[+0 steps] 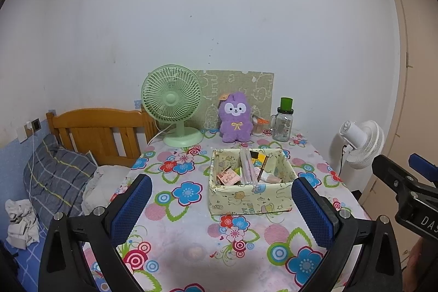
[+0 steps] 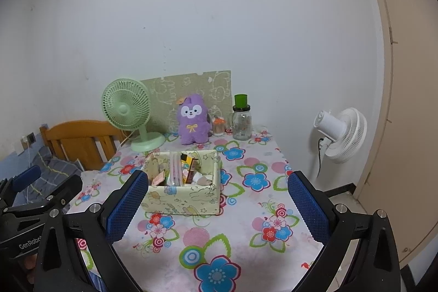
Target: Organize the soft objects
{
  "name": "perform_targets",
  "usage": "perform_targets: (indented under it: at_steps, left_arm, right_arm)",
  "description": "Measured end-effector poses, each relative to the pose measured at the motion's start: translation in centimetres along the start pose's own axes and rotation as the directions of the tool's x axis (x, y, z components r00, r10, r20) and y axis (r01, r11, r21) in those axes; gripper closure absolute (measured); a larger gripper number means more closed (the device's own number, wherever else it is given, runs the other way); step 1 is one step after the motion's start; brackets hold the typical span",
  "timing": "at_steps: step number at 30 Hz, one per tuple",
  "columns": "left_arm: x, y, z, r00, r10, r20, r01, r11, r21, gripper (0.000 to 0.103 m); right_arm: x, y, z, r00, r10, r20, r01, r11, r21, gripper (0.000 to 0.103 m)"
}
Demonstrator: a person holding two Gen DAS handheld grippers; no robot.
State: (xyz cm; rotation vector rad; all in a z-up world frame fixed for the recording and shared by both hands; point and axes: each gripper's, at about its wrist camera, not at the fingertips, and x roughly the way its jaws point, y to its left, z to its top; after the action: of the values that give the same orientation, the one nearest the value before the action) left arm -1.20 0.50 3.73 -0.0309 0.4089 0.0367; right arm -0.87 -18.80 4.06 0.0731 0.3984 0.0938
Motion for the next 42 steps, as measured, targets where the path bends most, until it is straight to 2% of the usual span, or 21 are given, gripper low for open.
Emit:
perform_targets:
  at_steps: [42]
  left_arm:
    - [1.1,0.1,-0.2,1.0,-0.012,-0.017,0.012,1.0,-0.001,0.0]
  right_arm:
    - [0.5,0.4,-0.1,1.0,0.015,-0.01,-0.014,1.0,0.006,0.0]
